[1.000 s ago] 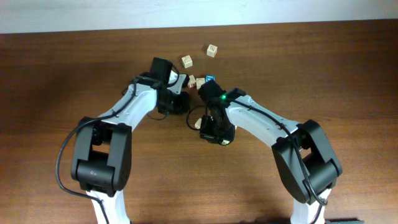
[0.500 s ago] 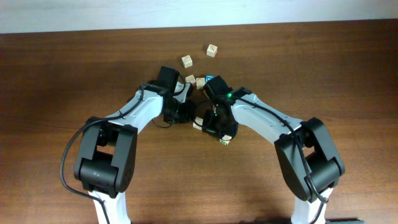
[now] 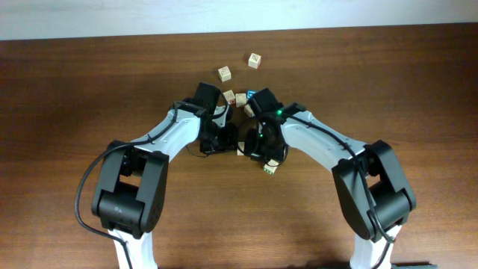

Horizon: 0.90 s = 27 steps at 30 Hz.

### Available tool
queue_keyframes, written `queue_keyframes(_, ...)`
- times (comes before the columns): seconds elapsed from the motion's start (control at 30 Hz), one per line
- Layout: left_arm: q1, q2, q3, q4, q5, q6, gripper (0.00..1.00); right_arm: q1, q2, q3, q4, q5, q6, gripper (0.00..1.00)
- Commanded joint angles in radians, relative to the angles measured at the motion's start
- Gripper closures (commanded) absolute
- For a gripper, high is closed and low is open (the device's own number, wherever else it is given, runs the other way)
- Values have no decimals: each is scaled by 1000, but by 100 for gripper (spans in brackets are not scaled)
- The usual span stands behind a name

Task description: Rotate 4 blocks

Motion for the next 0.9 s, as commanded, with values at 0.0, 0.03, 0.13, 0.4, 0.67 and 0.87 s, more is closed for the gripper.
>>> queue_keyframes(0.0,-9,-2,-12,2,-5,-4,100,-70,-149,10,-20,-42,-71,96)
queue_keyframes(0.03,-10,-2,-12,2,-8,-4,100,-91,-170,10,-23,-29,-76,96)
queue_keyframes(0.13,-10,-2,-12,2,-19,-4,100,-111,-135,-5,-15,20,-76,96)
queue_keyframes(0.4,-11,-2,-12,2,-27,-3,100,-85,-19,-13,18,40,-76,96)
queue_keyframes(0.67,-11,-2,-12,2,-26,-3,100,-53,-9,-13,31,33,-76,96)
queue_keyframes(0.87,-11,-2,-12,1,-30,-3,100,-103,-121,29,-21,36,-113,95)
